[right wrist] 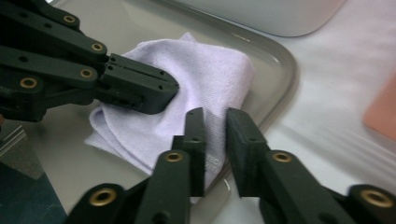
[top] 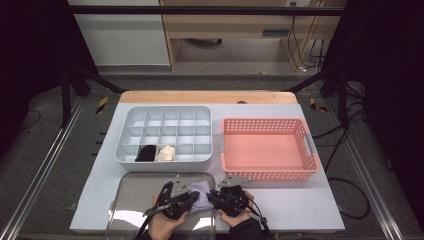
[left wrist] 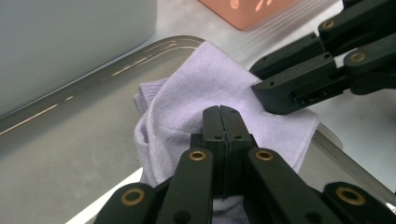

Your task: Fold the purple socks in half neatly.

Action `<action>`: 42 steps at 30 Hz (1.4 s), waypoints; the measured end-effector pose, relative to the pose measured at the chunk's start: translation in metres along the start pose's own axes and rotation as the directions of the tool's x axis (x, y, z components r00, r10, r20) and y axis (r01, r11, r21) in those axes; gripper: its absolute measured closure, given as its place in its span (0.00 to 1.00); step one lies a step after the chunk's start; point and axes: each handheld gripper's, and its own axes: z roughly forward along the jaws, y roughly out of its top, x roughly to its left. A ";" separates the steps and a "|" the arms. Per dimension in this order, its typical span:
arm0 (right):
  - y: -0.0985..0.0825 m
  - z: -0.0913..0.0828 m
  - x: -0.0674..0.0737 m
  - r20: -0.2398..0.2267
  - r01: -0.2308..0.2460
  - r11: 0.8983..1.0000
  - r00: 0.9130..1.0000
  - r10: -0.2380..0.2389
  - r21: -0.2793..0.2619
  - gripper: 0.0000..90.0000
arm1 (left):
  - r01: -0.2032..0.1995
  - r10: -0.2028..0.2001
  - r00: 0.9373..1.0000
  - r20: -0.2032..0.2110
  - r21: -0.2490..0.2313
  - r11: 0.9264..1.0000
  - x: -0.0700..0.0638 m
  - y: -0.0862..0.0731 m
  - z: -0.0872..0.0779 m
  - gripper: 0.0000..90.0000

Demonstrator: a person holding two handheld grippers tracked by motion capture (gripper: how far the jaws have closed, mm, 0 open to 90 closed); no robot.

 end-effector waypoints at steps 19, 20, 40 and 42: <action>0.018 -0.015 0.016 -0.117 0.033 0.996 0.992 -0.042 -0.078 0.97 | 0.066 -0.064 0.997 0.039 -0.045 0.997 0.008 -0.006 -0.012 0.99; 0.018 -0.015 0.015 -0.116 0.030 0.996 0.993 -0.039 -0.080 0.97 | 0.064 -0.062 0.997 0.042 -0.059 0.996 0.011 -0.005 -0.020 0.99; 0.025 -0.007 0.025 -0.133 0.071 0.996 0.988 -0.078 -0.061 0.96 | 0.081 -0.081 0.997 0.009 -0.014 0.997 0.036 -0.027 -0.035 0.99; 0.028 -0.004 0.029 -0.147 0.093 0.994 0.984 -0.101 -0.058 0.96 | 0.083 -0.083 0.996 0.010 -0.011 0.996 0.036 -0.028 -0.035 0.99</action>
